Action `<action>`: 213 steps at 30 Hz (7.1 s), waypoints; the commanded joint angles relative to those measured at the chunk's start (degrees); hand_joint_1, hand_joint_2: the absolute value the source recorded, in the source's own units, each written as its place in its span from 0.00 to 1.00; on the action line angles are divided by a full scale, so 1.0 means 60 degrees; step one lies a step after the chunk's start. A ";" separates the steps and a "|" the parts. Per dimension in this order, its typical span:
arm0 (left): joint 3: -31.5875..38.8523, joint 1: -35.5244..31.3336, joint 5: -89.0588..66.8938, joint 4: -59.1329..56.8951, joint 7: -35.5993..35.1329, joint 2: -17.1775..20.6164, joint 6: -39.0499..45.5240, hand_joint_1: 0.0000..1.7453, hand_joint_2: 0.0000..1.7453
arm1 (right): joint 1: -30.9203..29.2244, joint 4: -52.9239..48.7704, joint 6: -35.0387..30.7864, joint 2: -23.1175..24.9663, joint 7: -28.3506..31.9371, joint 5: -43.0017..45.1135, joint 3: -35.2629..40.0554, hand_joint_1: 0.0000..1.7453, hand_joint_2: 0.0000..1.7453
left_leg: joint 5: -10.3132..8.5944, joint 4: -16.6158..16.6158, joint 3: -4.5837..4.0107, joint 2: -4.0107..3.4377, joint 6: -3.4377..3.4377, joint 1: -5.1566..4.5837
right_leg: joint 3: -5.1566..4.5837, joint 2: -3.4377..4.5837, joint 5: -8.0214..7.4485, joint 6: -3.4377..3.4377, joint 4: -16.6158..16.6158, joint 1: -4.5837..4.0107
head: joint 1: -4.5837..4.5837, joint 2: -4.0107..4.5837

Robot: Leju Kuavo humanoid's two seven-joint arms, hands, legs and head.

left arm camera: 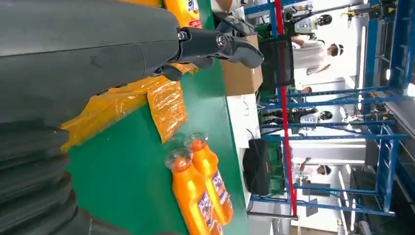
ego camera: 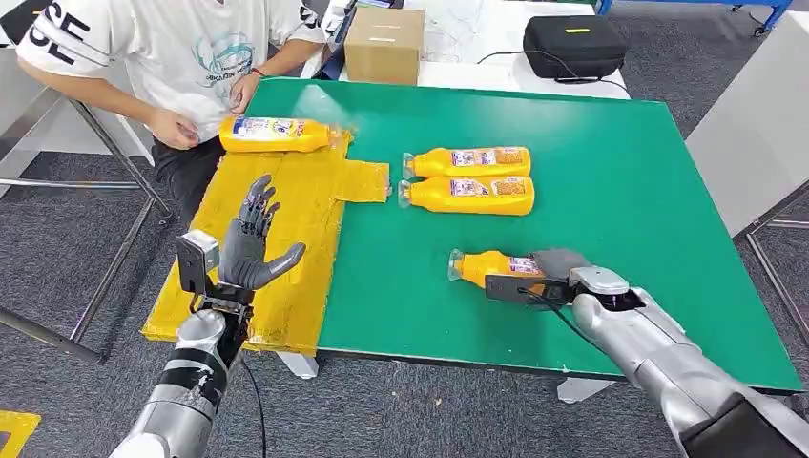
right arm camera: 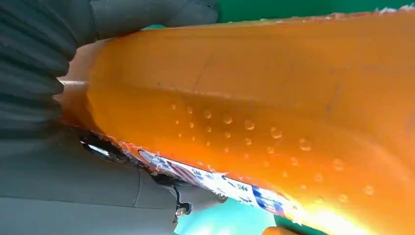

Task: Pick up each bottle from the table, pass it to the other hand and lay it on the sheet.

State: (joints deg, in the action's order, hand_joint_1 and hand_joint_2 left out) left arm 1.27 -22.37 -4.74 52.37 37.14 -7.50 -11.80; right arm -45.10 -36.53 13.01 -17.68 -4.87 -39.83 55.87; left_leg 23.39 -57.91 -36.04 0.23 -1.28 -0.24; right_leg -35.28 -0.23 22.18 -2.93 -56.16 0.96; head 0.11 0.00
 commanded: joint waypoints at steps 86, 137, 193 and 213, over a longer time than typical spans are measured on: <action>-0.2246 -0.0628 0.1934 -0.0152 -0.2354 -0.0357 0.0708 1.00 1.00 | 0.1538 -0.0082 -0.4835 0.6114 0.3040 0.2563 -0.2813 0.00 1.00 | 0.0027 0.0006 0.0009 -0.0041 0.0040 0.0059 | -0.0007 0.0029 0.0010 0.0061 -0.0004 -0.0056 | 0.0000 0.0000; -0.4343 -0.3465 -0.9710 -0.5028 -0.2442 0.3044 0.4873 1.00 1.00 | 0.3864 -0.4917 -0.4754 0.4623 0.4458 0.4310 -0.5958 0.00 1.00 | 0.0018 0.0007 -0.0017 -0.0062 0.0045 0.0057 | -0.0045 0.0040 0.0004 0.0061 -0.0009 -0.0053 | 0.0004 0.0000; 0.0920 -0.0811 -0.0393 -0.0419 0.0051 0.0353 0.2591 0.00 1.00 | 0.3664 -0.4001 -0.4936 0.4560 0.4031 0.3841 -0.5193 0.00 0.00 | 0.0010 -0.0002 -0.0007 0.0015 0.0056 0.0063 | -0.0011 -0.0024 0.0031 0.0075 -0.0019 -0.0058 | 0.0004 0.0000; -0.1407 0.0029 0.0776 -0.0135 -0.1290 -0.0905 0.2378 0.00 1.00 | 0.4412 -0.4570 -0.5465 0.4611 0.3842 0.3352 -0.5441 0.00 1.00 | 0.0011 0.0011 -0.0013 0.0017 0.0056 0.0054 | -0.0020 -0.0025 0.0029 0.0072 -0.0005 -0.0051 | 0.0004 0.0000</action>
State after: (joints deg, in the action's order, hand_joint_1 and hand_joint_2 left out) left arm -1.12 -22.11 -2.23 53.90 30.18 -11.19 2.23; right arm -19.14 -63.39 -19.04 10.99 17.92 -19.76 23.12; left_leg 23.34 -57.88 -36.44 0.19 -0.99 0.08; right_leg -35.77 -0.24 22.19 -2.56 -56.22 0.66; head 0.13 0.00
